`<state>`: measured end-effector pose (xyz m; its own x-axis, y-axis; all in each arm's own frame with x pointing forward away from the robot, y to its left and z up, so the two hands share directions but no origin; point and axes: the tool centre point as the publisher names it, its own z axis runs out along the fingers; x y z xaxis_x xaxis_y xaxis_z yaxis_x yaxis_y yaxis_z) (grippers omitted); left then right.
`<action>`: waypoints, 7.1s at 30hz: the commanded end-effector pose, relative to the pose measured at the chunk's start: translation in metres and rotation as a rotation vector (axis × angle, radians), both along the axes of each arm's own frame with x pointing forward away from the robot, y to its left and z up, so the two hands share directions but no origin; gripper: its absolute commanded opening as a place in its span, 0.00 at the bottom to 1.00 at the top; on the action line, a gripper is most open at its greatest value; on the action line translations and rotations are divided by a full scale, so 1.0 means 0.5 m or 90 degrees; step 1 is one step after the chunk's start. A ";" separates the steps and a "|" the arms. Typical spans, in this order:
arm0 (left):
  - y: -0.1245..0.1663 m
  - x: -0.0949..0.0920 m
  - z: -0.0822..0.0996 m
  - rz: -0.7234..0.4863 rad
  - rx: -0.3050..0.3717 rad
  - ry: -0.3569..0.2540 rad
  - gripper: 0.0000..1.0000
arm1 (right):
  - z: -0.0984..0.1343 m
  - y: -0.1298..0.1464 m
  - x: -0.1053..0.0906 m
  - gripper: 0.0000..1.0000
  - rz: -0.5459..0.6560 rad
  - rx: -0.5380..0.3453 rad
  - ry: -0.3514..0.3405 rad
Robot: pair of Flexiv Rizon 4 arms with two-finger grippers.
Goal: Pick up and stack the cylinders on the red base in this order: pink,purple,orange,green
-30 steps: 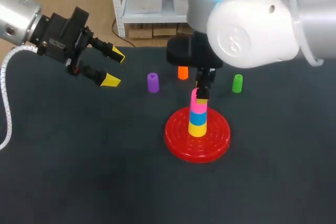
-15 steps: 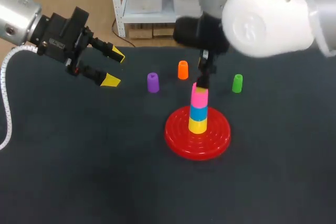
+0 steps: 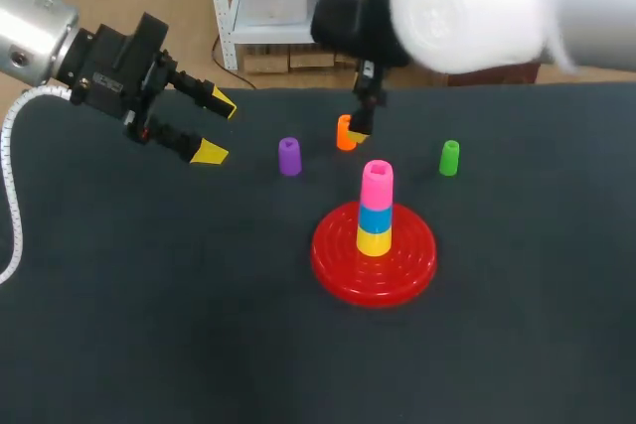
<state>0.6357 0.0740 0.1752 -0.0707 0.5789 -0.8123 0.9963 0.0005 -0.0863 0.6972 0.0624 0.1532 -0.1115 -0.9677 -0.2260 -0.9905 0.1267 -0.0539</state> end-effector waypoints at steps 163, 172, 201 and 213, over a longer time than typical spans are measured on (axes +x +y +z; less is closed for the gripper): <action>0.002 0.002 -0.001 -0.002 -0.001 0.000 1.00 | 0.124 -0.091 -0.210 0.00 0.257 -0.094 -0.089; 0.002 0.002 -0.001 -0.002 -0.001 0.000 1.00 | 0.106 -0.087 -0.183 0.00 0.291 -0.107 -0.038; 0.002 0.002 -0.001 -0.002 -0.001 0.000 1.00 | 0.061 -0.070 -0.188 0.00 0.293 -0.146 -0.048; 0.002 0.002 -0.001 -0.002 -0.001 0.000 1.00 | 0.032 -0.066 -0.178 0.00 0.292 -0.144 -0.019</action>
